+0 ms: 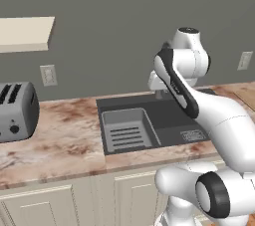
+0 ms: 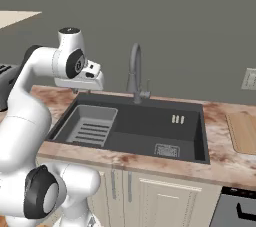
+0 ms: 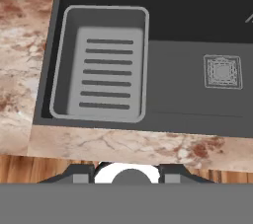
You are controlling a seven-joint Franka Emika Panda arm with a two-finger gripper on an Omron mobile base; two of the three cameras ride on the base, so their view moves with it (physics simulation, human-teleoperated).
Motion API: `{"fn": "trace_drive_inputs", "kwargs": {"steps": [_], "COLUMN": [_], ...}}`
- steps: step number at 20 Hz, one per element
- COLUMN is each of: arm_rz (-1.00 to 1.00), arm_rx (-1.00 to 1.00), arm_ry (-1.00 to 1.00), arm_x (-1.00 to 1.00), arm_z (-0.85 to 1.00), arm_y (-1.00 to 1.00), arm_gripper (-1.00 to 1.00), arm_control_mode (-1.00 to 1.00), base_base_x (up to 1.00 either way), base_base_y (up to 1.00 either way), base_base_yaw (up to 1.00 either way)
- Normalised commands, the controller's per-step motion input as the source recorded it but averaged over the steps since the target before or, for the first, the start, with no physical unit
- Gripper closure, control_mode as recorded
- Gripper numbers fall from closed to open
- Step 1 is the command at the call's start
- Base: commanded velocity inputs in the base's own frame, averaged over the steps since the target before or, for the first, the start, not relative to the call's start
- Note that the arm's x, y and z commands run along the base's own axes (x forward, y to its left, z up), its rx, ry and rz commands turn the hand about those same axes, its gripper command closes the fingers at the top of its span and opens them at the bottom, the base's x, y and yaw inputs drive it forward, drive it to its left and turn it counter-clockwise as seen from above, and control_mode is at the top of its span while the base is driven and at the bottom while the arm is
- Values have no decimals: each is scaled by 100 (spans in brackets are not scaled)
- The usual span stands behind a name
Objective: Turn on the sink faucet. Then move the bell pepper from the counter to the sink. Turn off the sink. Move the vegetable from the sink to the pot next to the stove. Finally move the pot to the front left burner.
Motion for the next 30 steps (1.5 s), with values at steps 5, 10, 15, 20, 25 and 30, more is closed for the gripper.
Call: {"fn": "trace_drive_inputs", "kwargs": {"steps": [5,10,15,20,25,30], "arm_rz": [0,0,0,0,0,0], "arm_rx": [0,0,0,0,0,0], "arm_ry": [-2,0,0,0,0,0], "arm_x": [0,0,0,0,0,0], "arm_z": [-3,0,0,0,0,0], "arm_y": [-2,0,0,0,0,0], "arm_gripper": [-100,-100,-100,-100,-100,-100], "arm_control_mode": [100,100,100,100,100,100], "base_base_x": [0,0,0,7,17,30], "base_base_y": [-3,-53,-66,-71,-71,-64], "base_base_yaw": [0,0,2,1,0,0]}}
